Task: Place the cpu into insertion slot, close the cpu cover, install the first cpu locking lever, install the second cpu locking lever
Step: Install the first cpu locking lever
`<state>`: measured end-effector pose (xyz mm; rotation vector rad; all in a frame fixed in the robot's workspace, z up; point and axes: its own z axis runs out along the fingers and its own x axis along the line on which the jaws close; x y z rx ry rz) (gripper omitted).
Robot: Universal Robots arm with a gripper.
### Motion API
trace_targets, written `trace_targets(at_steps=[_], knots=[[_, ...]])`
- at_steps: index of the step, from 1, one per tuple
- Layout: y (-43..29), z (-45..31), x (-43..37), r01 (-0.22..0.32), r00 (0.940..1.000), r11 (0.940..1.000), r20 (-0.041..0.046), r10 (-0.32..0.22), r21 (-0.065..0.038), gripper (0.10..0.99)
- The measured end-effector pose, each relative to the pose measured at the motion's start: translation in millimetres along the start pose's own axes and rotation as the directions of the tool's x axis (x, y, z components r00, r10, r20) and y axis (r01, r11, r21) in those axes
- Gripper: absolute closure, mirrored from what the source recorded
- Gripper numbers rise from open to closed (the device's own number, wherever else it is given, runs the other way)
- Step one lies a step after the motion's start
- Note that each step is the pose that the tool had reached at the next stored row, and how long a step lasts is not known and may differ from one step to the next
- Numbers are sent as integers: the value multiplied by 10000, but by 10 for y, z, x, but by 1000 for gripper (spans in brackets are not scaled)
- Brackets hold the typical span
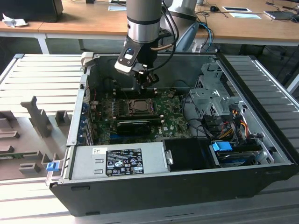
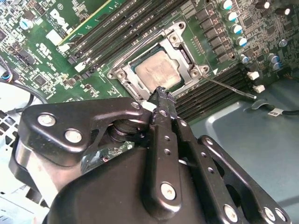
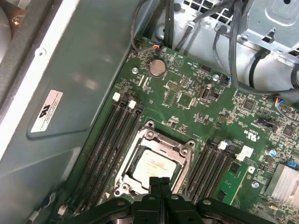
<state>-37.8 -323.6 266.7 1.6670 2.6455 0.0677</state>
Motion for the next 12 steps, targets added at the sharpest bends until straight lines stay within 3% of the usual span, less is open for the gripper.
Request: trace_targets(at_steps=[5, 12], knots=[[0, 5, 0, 234, 9997, 9997, -11, -234, 2, 980], [0, 9, 0, 955, 9954, 9954, -44, -955, 7, 980]])
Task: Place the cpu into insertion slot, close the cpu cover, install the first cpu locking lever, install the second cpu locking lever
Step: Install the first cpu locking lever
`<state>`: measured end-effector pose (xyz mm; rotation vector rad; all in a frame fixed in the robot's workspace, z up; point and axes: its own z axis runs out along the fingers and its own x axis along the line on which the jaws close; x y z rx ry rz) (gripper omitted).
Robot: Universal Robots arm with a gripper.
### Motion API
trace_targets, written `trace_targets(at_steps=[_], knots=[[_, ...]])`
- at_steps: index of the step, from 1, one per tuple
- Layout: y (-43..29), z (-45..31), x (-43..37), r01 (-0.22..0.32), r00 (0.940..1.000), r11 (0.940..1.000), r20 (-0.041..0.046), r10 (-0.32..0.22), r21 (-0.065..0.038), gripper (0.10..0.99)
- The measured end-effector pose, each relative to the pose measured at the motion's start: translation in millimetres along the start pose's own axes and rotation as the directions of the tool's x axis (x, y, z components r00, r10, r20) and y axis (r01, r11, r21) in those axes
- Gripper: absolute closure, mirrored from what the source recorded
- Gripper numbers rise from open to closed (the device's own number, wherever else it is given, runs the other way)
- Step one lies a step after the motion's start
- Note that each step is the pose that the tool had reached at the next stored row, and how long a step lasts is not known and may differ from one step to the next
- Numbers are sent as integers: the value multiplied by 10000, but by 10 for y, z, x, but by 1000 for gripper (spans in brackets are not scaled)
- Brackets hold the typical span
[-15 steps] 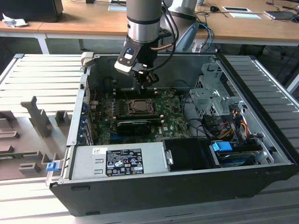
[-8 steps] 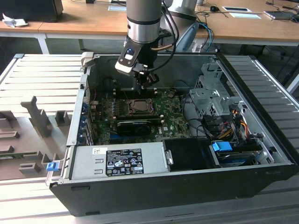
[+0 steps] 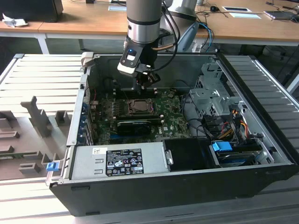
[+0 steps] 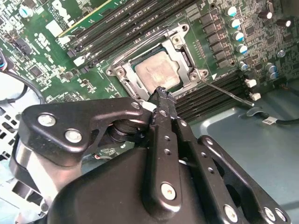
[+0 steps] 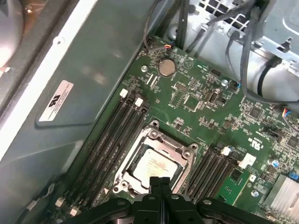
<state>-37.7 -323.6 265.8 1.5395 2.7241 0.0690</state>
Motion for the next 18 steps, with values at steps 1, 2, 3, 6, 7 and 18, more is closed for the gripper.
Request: trace_targets(at_steps=[1, 2, 3, 6, 7, 18], knots=[[0, 0, 0, 93, 10000, 10000, -4, -93, 1, 980], [0, 0, 0, 177, 9998, 9998, -9, -177, 1, 980], [0, 0, 0, 308, 9995, 9995, -13, -308, 4, 980], [0, 1, 0, 674, 9977, 9977, -31, -674, 6, 980], [0, 1, 0, 947, 9955, 9955, -42, -947, 9, 980], [0, 5, 0, 2893, 9571, 9572, -131, -2893, 14, 980]])
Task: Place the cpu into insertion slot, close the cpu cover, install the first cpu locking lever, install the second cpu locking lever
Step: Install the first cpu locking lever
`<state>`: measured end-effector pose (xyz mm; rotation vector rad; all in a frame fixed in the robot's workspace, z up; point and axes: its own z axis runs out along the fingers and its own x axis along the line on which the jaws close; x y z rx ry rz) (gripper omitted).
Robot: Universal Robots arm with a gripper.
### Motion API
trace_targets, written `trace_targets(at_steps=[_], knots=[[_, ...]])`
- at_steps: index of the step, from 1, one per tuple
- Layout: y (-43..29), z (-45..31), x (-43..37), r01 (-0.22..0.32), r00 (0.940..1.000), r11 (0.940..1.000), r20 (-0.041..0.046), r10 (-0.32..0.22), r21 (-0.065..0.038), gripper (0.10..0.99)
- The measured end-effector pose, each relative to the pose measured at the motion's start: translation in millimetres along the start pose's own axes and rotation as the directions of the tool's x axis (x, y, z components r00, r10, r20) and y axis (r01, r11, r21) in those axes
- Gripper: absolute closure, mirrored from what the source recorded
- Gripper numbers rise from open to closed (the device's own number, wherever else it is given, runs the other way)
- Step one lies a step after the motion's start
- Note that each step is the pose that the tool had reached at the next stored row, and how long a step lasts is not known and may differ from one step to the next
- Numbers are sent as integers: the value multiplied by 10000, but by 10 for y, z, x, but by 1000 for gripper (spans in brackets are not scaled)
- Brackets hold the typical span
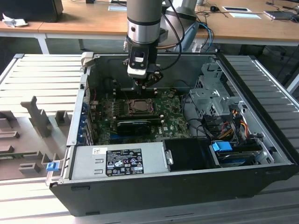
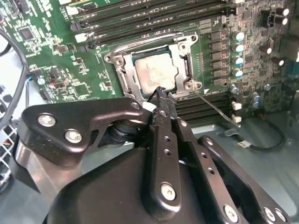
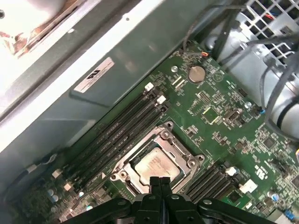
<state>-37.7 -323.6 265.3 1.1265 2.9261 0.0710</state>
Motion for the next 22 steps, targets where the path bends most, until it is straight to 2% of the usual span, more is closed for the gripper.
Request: trace_targets(at_steps=[7, 11, 17, 21, 22], knots=[[0, 0, 0, 856, 9963, 9963, -38, -856, 9, 980], [0, 1, 0, 1427, 9897, 9898, -64, -1427, 13, 980], [0, 3, 0, 2396, 9708, 9709, -109, -2396, 15, 980], [0, 4, 0, 2962, 9551, 9551, -136, -2961, 15, 980], [0, 4, 0, 3166, 9485, 9486, -146, -3165, 14, 980]])
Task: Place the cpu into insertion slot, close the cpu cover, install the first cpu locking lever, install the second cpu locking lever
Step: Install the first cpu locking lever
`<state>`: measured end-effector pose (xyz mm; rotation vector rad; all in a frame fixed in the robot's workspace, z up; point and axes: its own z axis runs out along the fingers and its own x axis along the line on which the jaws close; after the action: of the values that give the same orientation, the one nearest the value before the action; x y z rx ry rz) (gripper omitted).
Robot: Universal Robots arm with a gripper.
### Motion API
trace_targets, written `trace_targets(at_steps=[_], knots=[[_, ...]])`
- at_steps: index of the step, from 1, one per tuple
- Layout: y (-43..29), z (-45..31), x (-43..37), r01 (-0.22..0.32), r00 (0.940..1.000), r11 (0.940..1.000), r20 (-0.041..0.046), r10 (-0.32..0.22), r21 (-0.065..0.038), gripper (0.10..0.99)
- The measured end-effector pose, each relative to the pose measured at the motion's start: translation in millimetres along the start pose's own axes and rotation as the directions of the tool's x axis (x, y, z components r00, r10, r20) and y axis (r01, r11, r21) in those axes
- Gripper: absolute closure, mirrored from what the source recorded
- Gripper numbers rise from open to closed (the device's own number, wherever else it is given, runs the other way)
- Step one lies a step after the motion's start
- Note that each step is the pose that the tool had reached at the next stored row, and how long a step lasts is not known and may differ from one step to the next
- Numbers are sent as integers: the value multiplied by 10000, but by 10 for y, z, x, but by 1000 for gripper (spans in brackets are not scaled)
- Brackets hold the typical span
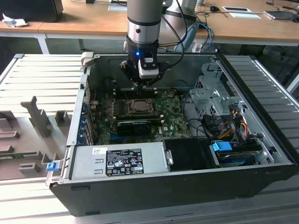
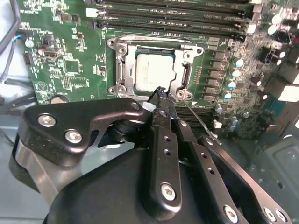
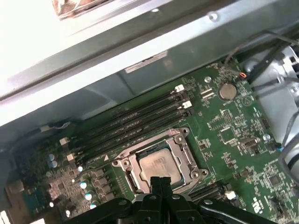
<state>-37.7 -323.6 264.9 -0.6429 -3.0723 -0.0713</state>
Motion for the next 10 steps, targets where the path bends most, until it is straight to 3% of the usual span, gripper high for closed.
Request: trace_targets(at_steps=[5, 10], knots=[[0, 0, 0, 575, 9983, 9983, -25, -575, 6, 980], [0, 0, 0, 1330, 9911, 9911, -60, -1329, 11, 980]])
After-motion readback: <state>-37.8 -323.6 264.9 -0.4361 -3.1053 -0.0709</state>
